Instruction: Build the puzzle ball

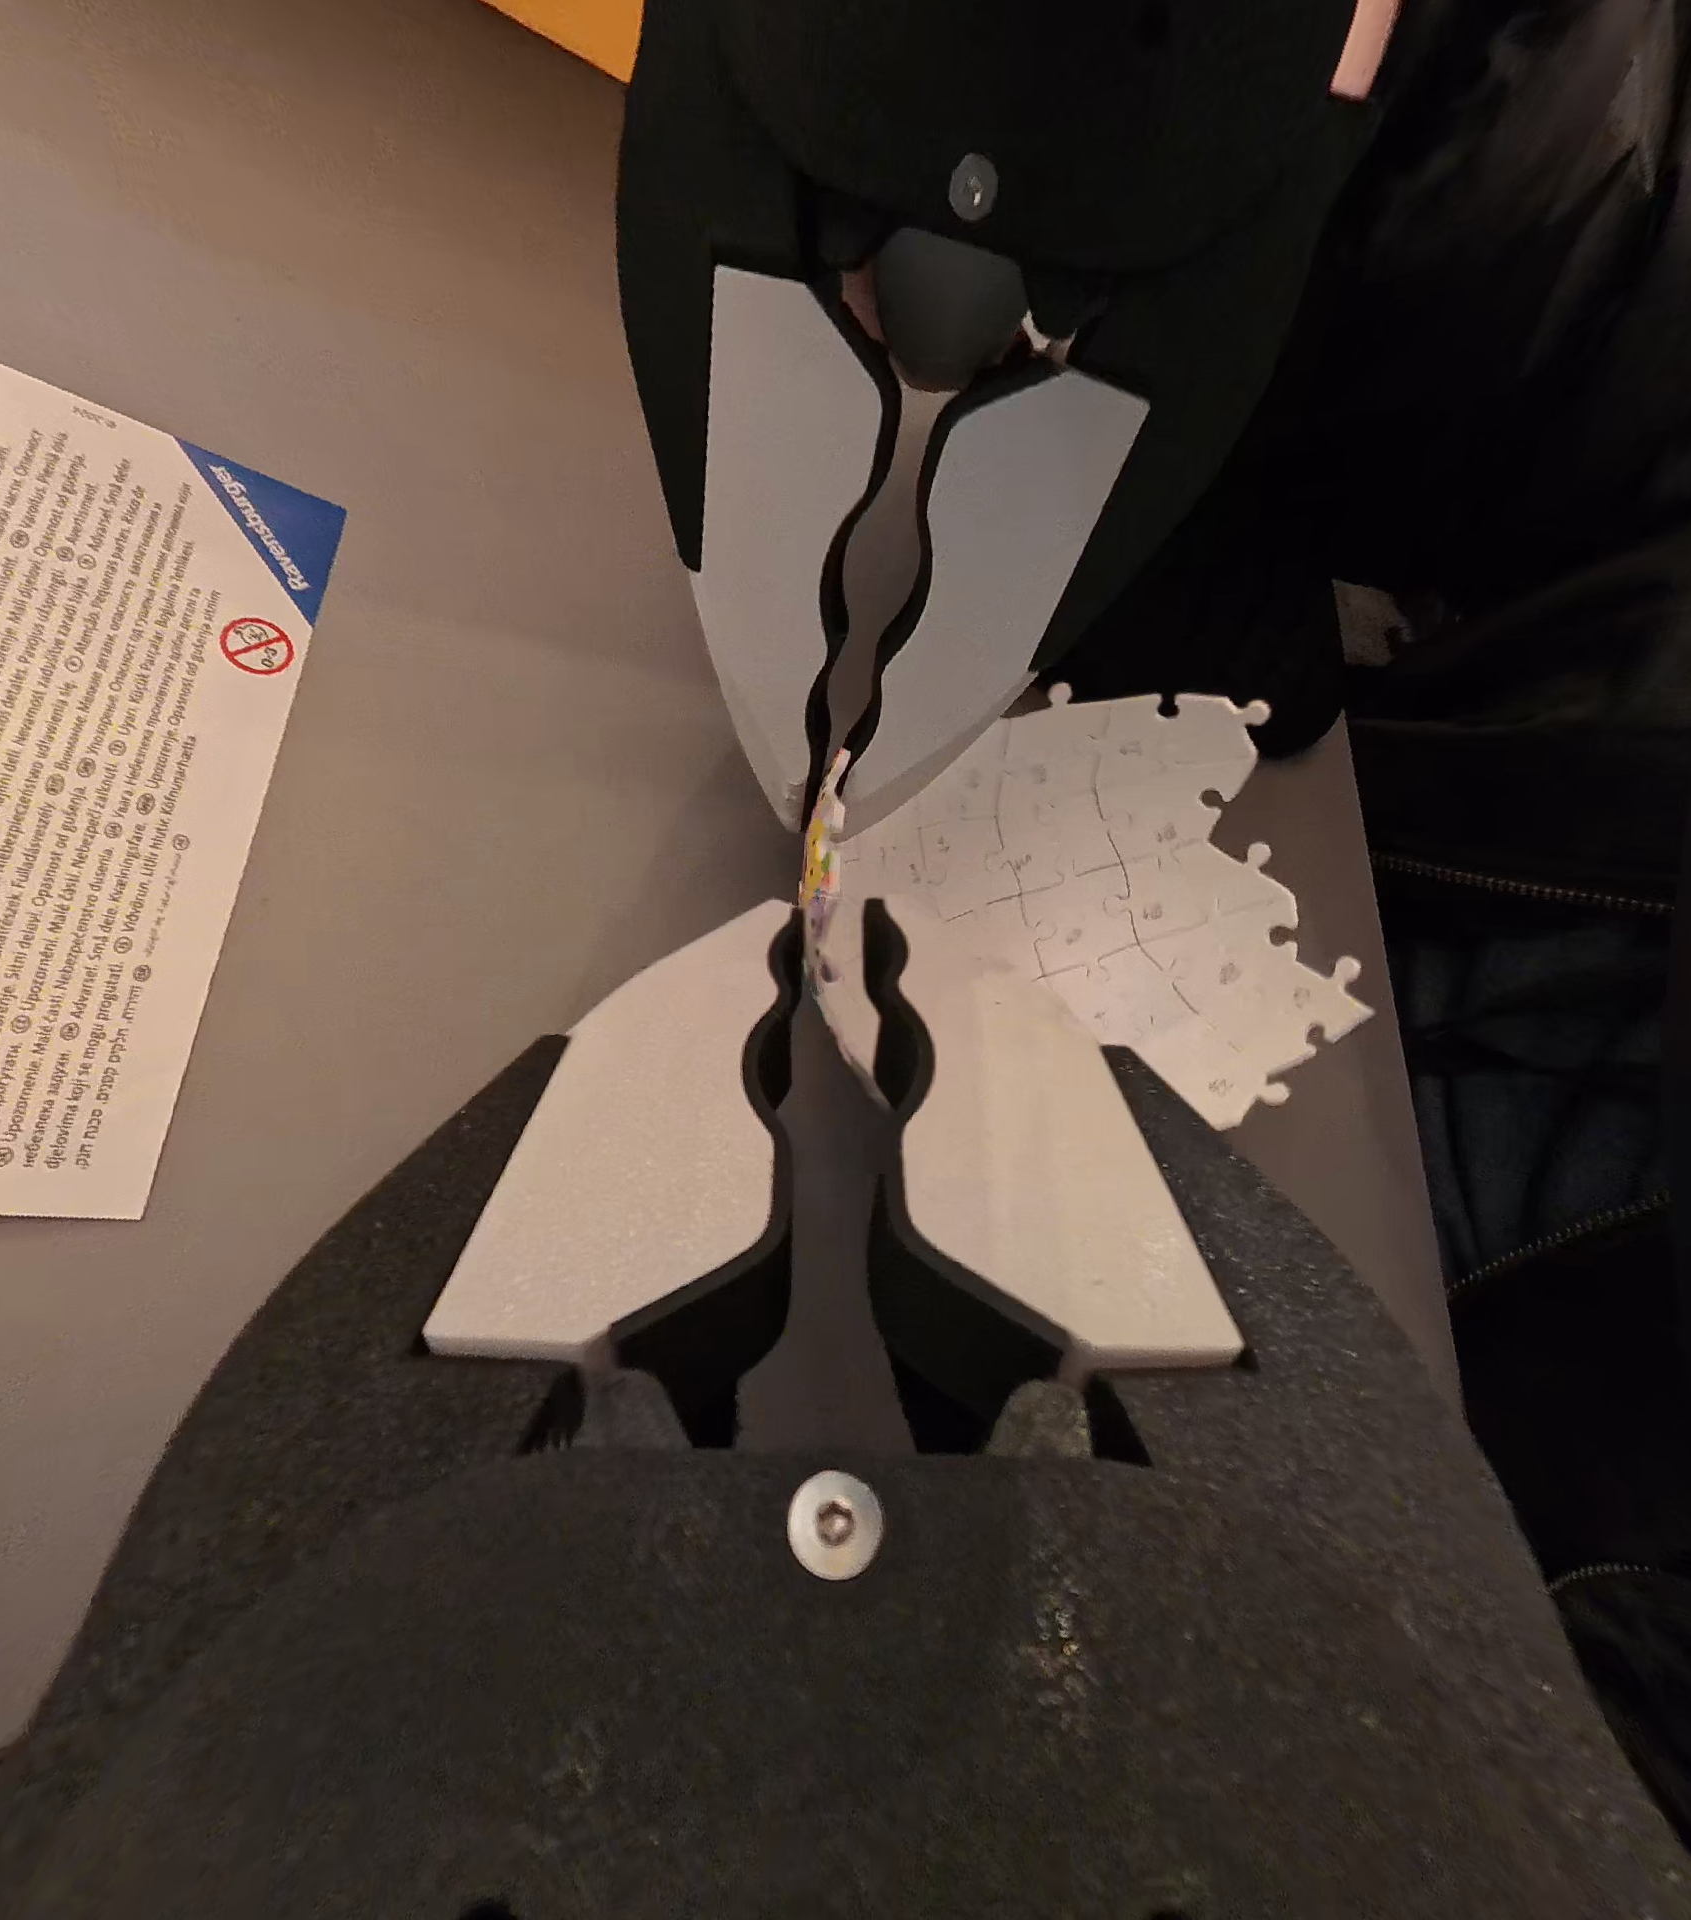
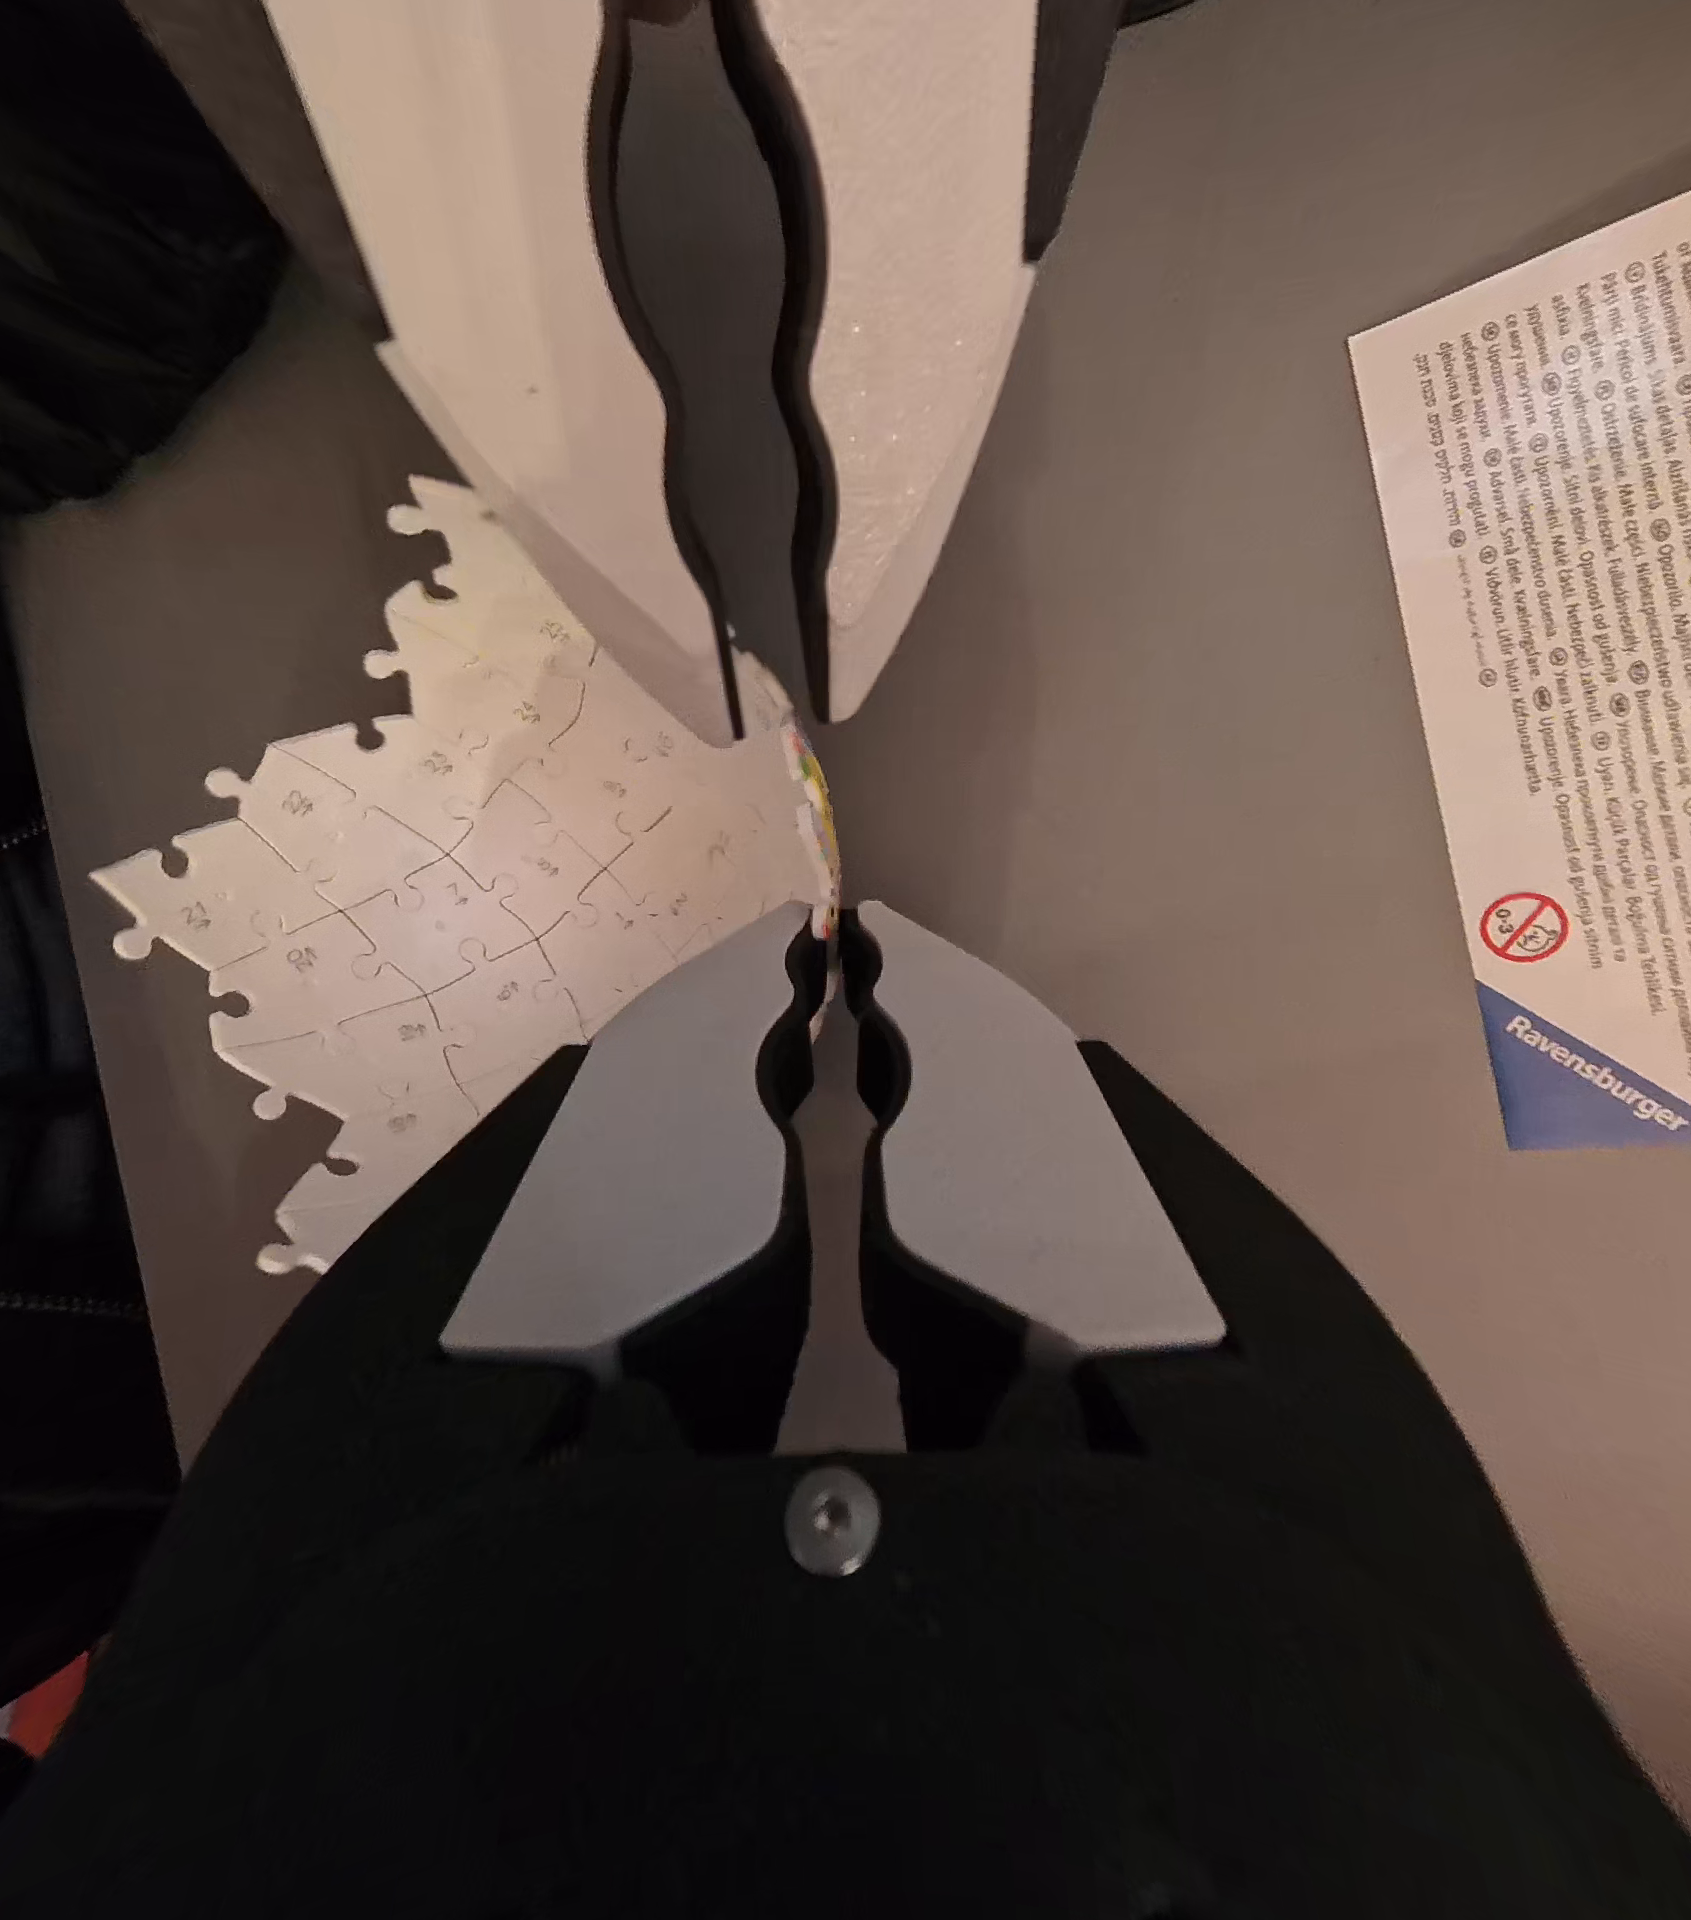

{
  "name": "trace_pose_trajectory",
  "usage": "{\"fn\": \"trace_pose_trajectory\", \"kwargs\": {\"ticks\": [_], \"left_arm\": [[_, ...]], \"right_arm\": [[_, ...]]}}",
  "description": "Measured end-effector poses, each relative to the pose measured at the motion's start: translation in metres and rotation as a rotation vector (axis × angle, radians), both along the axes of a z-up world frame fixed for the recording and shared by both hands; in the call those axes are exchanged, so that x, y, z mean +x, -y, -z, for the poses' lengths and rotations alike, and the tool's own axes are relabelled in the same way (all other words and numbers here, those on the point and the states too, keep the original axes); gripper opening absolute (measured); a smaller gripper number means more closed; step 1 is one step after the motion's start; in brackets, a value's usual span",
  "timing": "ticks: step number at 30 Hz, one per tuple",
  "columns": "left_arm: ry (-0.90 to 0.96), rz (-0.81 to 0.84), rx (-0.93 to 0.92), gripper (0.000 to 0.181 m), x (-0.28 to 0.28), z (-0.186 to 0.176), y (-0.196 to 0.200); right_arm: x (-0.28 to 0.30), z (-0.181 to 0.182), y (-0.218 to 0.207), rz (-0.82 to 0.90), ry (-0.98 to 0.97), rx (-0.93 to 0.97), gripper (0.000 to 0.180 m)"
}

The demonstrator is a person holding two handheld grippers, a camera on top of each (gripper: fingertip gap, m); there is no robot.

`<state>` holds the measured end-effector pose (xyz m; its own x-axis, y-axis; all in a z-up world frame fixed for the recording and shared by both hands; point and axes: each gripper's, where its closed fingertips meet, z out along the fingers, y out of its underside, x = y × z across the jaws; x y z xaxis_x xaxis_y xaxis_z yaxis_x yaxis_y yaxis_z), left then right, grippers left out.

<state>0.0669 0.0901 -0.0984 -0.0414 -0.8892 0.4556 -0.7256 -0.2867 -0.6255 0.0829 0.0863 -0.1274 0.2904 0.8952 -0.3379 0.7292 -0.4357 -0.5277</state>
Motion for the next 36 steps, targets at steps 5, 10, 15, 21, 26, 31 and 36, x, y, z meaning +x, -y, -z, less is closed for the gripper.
{"fn": "trace_pose_trajectory", "kwargs": {"ticks": [5,10,15,21,26,31,36], "left_arm": [[-0.01,-0.005,0.043,0.014,0.003,0.001,0.0],[-0.033,0.005,0.07,0.007,0.004,0.006,0.001],[-0.032,0.019,0.097,0.004,0.003,0.006,0.002],[-0.023,0.016,0.04,0.005,0.003,0.005,0.003],[-0.011,0.009,0.025,0.012,0.002,0.001,0.004],[0.019,-0.01,0.008,0.021,-0.002,-0.011,0.005],[0.028,-0.057,0.025,0.022,-0.018,-0.022,0.013]], "right_arm": [[0.0,0.0,0.001,0.007,0.005,-0.01,0.004],[0.0,0.0,0.002,0.009,0.006,-0.019,0.004],[0.0,-0.002,0.003,0.004,-0.002,-0.034,0.007],[0.006,-0.01,0.002,0.025,0.0,-0.021,0.017],[0.007,-0.011,0.003,0.041,0.012,-0.025,0.019],[0.012,-0.024,0.004,0.06,0.012,0.015,0.021],[0.015,-0.031,0.004,0.078,0.017,0.058,0.021]]}}
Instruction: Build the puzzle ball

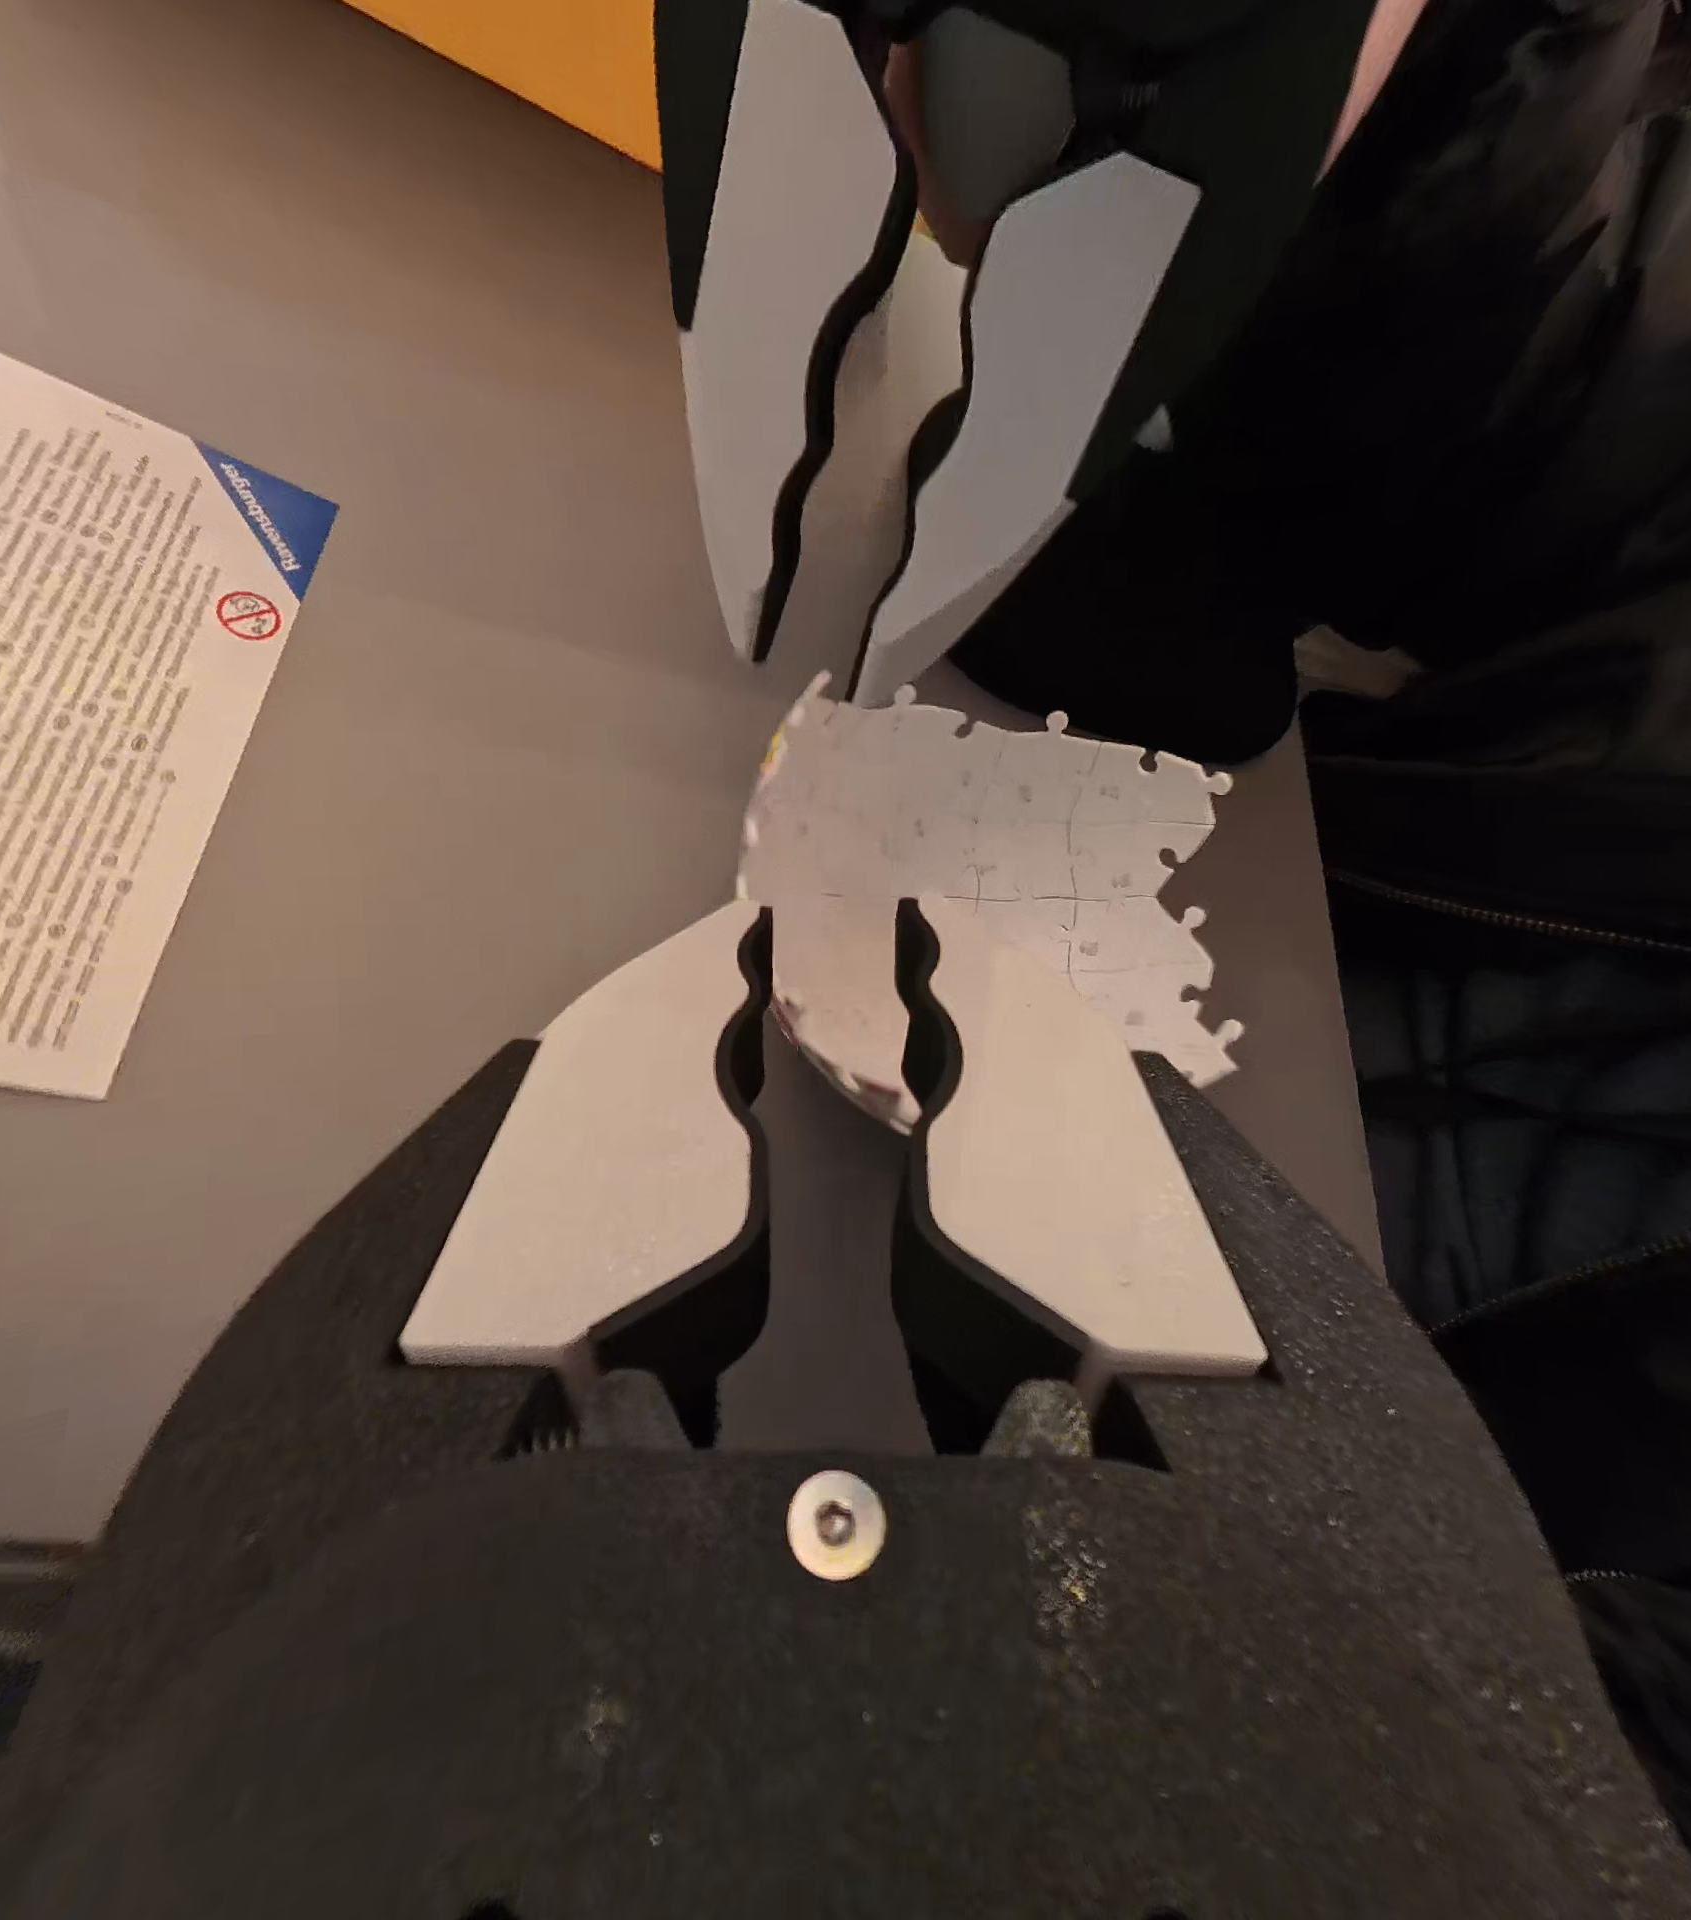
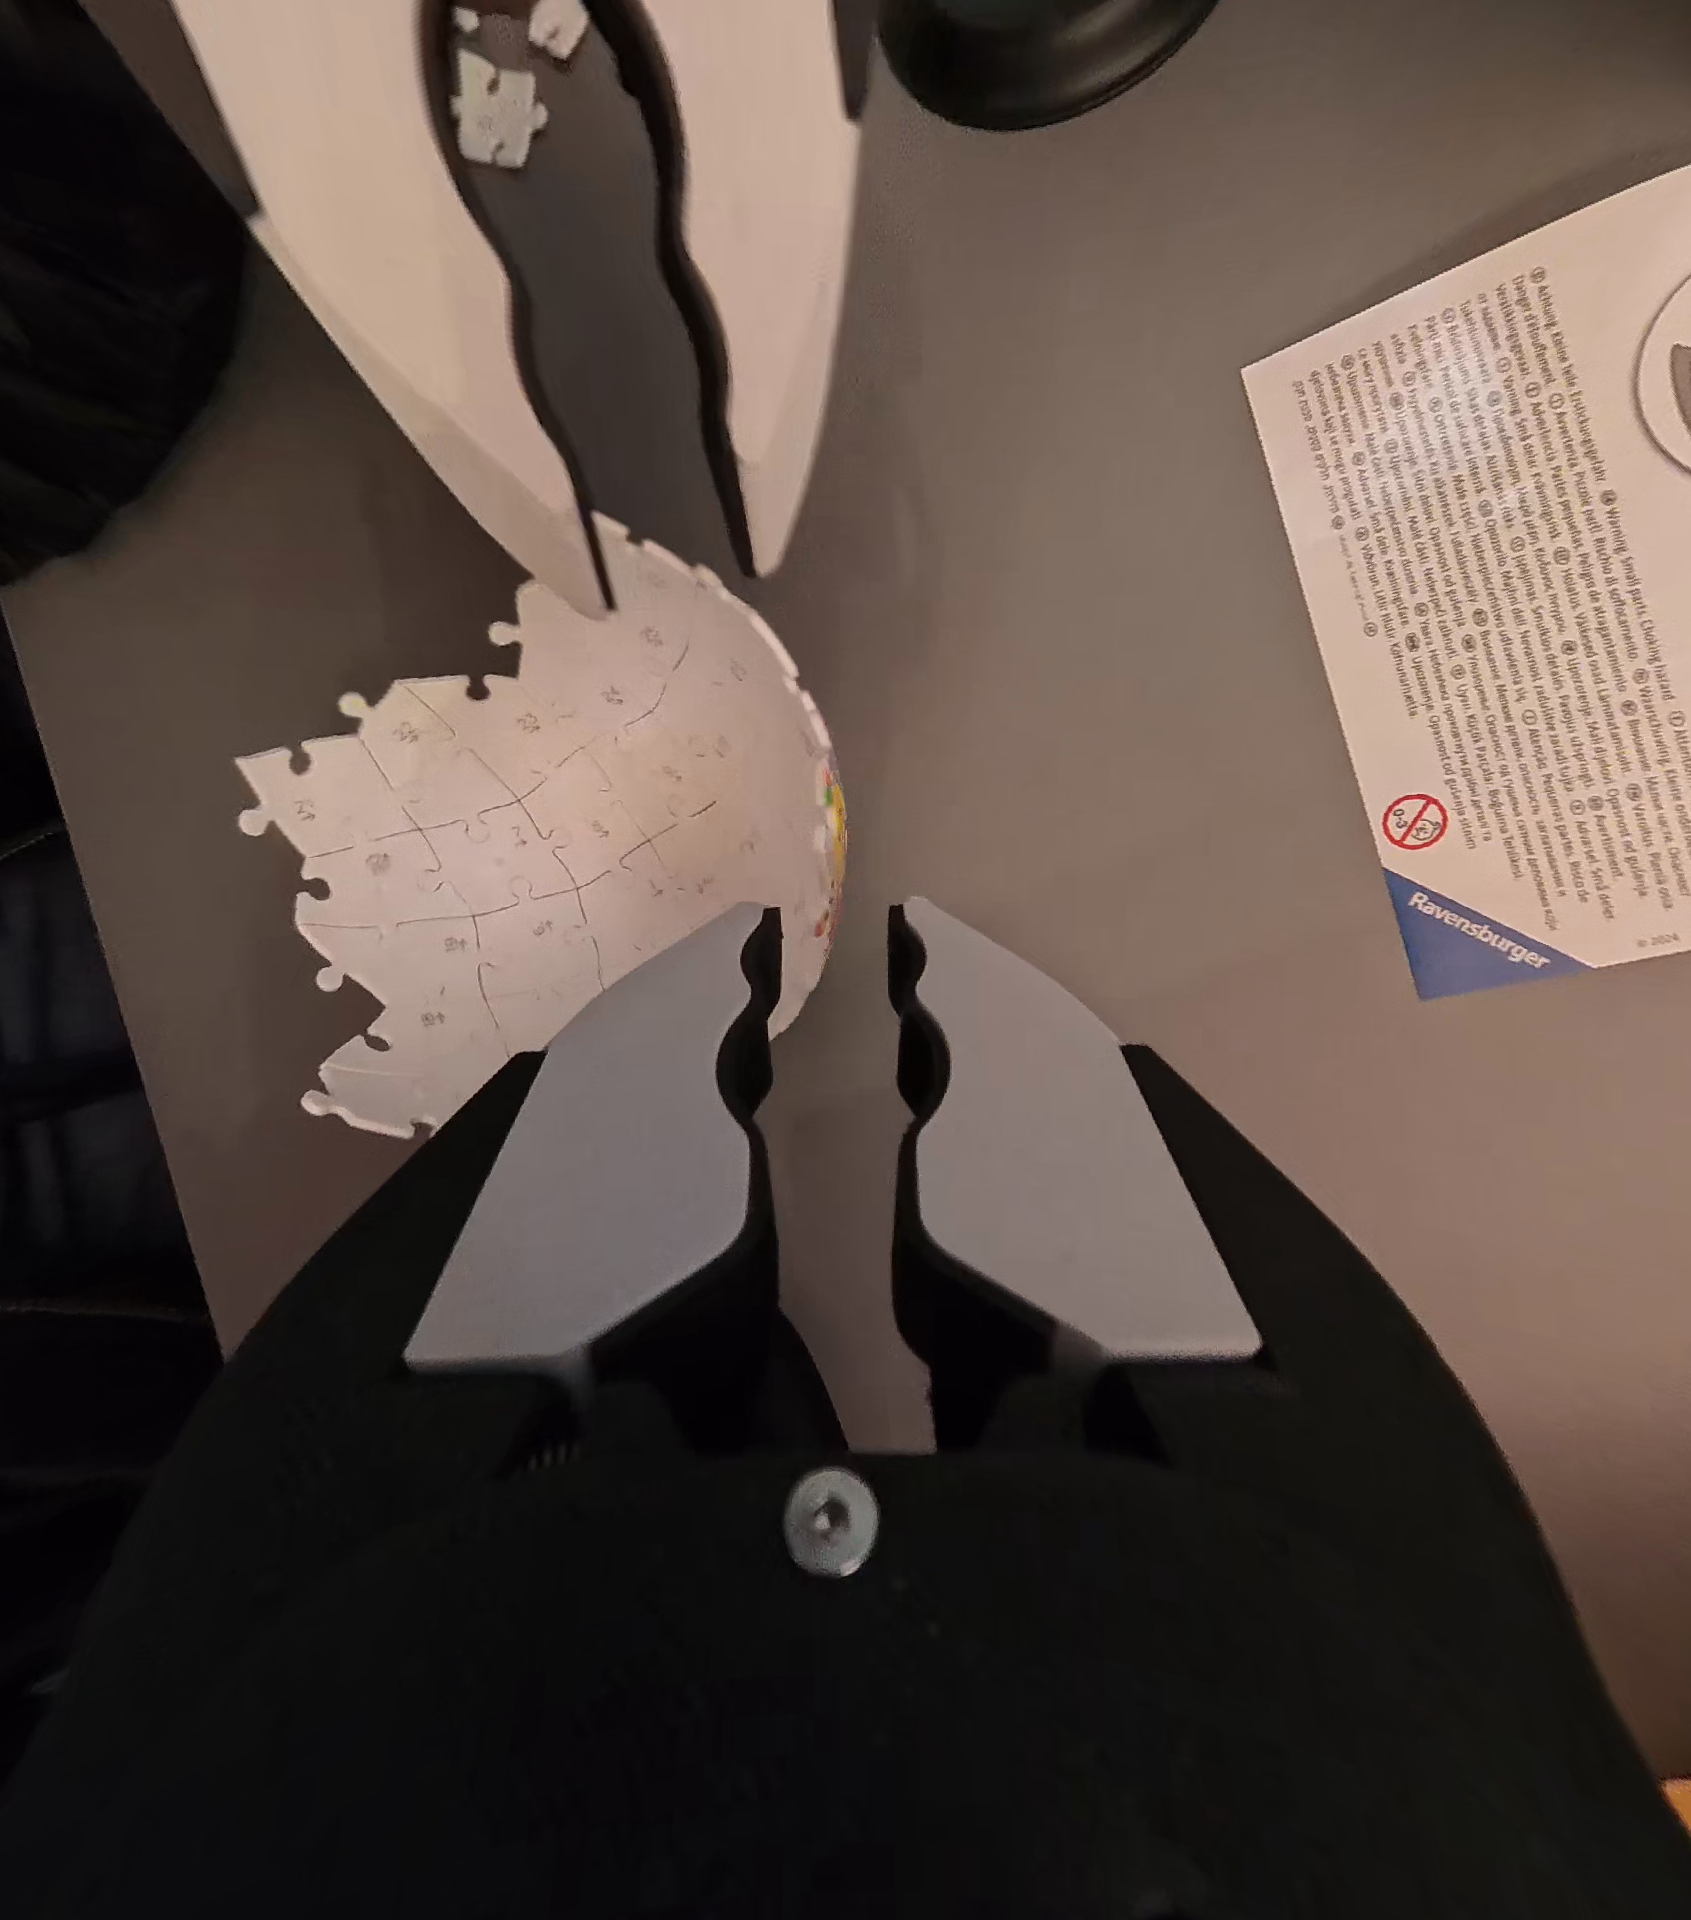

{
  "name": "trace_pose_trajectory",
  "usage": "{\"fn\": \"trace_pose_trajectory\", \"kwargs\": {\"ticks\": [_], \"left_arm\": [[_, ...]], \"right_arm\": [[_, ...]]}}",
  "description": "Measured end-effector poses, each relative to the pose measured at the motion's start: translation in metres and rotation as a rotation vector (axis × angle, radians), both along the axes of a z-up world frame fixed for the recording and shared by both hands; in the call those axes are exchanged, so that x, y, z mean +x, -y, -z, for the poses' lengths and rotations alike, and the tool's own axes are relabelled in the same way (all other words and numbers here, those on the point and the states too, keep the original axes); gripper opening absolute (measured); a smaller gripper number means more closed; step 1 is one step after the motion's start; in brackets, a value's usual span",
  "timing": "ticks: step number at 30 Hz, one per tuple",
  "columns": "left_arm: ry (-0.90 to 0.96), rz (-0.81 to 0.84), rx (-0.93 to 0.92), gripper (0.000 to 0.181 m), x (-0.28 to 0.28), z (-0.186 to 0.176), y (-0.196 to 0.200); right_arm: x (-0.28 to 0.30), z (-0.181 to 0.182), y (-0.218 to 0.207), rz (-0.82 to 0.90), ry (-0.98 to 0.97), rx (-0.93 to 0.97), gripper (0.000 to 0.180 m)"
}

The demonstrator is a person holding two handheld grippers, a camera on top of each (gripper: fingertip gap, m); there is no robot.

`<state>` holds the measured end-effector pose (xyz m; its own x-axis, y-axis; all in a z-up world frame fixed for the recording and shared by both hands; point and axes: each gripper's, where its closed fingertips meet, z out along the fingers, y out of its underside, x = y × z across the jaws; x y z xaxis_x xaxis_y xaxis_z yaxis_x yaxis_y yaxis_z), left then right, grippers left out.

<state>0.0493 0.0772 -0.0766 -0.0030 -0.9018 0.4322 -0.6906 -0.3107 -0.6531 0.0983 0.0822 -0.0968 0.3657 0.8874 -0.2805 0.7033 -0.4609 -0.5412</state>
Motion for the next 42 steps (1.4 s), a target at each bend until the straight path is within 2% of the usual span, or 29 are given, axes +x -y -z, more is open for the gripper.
{"fn": "trace_pose_trajectory", "kwargs": {"ticks": [6,8,11,13,15,16,19,25,27,30,33,42], "left_arm": [[0.083,-0.143,0.041,0.022,-0.03,-0.039,0.014],[0.056,-0.231,0.062,0.023,-0.046,-0.046,0.021],[-0.017,-0.388,0.071,0.025,-0.082,-0.047,0.047],[-0.01,-0.502,0.08,0.026,-0.104,-0.044,0.073],[-0.021,-0.633,0.117,0.036,-0.127,-0.033,0.097],[-0.031,-0.703,0.148,0.049,-0.138,-0.026,0.106],[-0.048,-0.877,0.211,0.078,-0.157,-0.006,0.119],[-0.234,-1.022,0.293,0.119,-0.167,0.05,0.129],[-0.257,-1.045,0.275,0.121,-0.164,0.065,0.13],[-0.34,-1.083,0.259,0.127,-0.169,0.08,0.123],[-0.344,-1.119,0.273,0.128,-0.17,0.084,0.117],[-0.337,-1.185,0.355,0.137,-0.163,0.089,0.102]], "right_arm": [[0.003,-0.007,-0.001,0.036,0.001,0.029,0.019],[0.004,-0.02,0.007,0.064,-0.03,0.058,0.019],[0.007,-0.053,0.039,0.195,-0.115,0.172,0.022],[0.005,-0.062,0.079,0.299,-0.139,0.229,0.031],[-0.005,-0.053,0.123,0.399,-0.121,0.256,0.046],[-0.013,-0.042,0.142,0.434,-0.103,0.259,0.056],[-0.037,-0.006,0.167,0.542,-0.066,0.276,0.065],[-0.041,0.023,0.15,0.758,-0.081,0.355,0.079],[-0.042,0.028,0.145,0.788,-0.051,0.365,0.09],[-0.042,0.044,0.133,0.813,0.023,0.34,0.098],[-0.047,0.062,0.128,0.805,0.051,0.293,0.104],[-0.043,0.064,0.113,0.858,0.063,0.351,0.106]]}}
